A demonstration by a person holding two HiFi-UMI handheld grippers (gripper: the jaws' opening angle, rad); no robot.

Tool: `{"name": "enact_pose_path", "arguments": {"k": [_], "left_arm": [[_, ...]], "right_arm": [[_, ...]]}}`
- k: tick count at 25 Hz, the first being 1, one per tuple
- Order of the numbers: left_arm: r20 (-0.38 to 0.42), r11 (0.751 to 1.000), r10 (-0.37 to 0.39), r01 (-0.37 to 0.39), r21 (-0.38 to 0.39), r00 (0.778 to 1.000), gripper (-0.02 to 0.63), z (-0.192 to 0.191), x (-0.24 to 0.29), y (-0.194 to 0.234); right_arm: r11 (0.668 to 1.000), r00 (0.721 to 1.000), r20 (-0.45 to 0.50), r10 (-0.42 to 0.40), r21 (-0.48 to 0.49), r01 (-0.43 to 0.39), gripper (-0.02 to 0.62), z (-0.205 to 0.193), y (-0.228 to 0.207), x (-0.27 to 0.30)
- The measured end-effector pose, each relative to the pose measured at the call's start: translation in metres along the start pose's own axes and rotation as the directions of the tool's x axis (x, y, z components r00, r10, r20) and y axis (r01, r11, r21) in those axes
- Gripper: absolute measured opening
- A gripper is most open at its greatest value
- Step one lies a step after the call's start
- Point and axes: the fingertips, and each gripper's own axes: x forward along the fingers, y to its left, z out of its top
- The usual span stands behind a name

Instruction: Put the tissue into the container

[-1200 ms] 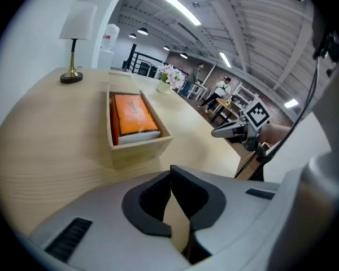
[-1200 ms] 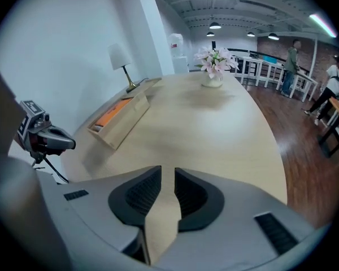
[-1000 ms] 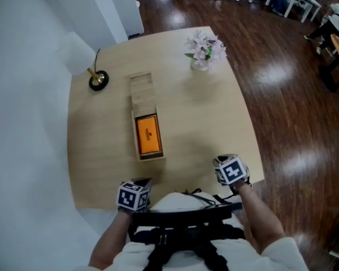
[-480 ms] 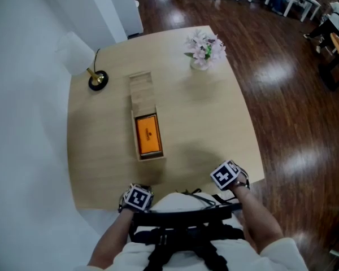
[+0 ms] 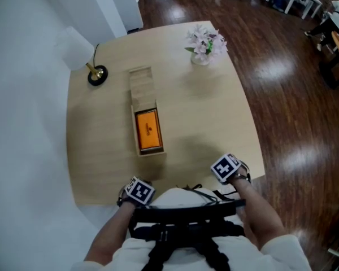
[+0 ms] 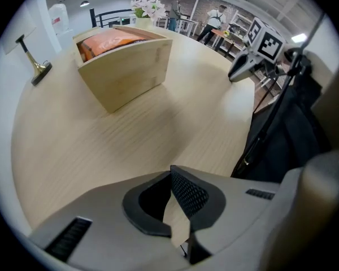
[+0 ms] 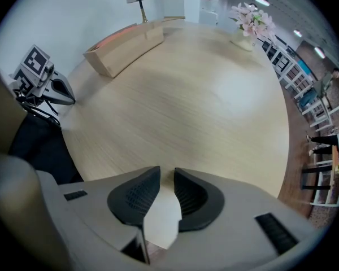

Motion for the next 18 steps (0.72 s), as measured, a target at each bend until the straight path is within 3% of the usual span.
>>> {"name": "enact_pose_path", "arguments": {"k": [5,18], "left_arm": [[-0.025,0.998,0.029,-0.028,0.053,0.999,0.003,-0.0025,-0.0012,0.0007],[-0.071,0.995,0.016,-0.009,0.097,0.997,0.003,-0.0045,0.0009,-0.0005]], "right_arm": [[1.0,0.999,-0.051,0.001,-0.02,-0.002,0.077,-0.0041,-0.0022,-0.003],[0.999,0.999,-0.031,0.032,-0.001,-0.032,0.075,-0.0021,0.0,-0.0016]]}}
